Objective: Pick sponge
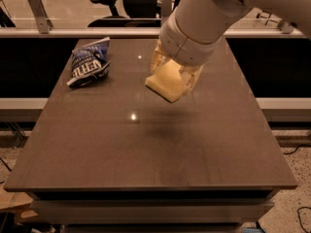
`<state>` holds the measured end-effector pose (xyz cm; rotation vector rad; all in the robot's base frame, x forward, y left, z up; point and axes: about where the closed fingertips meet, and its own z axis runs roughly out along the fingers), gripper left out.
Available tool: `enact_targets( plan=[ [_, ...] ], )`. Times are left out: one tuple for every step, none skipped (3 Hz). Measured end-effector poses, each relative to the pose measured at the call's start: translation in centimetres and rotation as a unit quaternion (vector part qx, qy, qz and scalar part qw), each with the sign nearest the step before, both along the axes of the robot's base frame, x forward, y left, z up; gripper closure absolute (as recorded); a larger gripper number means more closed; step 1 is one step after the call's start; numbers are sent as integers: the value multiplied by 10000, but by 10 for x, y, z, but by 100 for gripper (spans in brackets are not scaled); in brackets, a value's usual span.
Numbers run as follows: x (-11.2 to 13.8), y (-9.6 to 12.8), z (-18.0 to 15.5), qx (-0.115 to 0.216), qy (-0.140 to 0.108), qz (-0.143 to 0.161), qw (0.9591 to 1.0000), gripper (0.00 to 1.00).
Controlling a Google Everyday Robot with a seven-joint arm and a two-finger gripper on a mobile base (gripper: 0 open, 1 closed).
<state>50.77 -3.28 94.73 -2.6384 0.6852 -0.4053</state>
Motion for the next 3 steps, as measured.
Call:
enact_targets(
  plan=[
    [4, 0, 10, 192, -61, 76, 9998, 100],
    [6, -2, 17, 287, -64, 48, 9996, 100],
    [8, -3, 20, 346, -55, 56, 9994, 100]
  ],
)
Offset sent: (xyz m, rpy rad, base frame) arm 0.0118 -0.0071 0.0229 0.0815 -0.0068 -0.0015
